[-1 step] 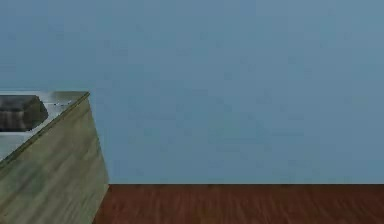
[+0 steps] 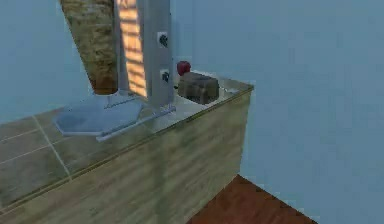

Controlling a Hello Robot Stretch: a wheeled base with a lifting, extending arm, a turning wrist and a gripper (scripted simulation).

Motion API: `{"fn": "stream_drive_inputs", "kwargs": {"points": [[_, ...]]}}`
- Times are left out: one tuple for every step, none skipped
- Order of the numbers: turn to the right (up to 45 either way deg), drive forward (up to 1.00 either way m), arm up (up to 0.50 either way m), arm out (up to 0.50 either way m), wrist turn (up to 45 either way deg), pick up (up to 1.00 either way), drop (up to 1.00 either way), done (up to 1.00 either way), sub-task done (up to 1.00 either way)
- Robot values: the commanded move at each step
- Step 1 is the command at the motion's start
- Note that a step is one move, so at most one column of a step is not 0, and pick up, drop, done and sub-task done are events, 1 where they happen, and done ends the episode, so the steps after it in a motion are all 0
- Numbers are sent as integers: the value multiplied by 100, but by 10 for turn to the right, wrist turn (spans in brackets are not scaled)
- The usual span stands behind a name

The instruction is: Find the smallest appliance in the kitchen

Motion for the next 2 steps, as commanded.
{"fn": "stream_drive_inputs", "kwargs": {"points": [[-450, 0, 0, 0, 0, 0, 0, 0, 0], [-450, 0, 0, 0, 0, 0, 0, 0, 0]]}}
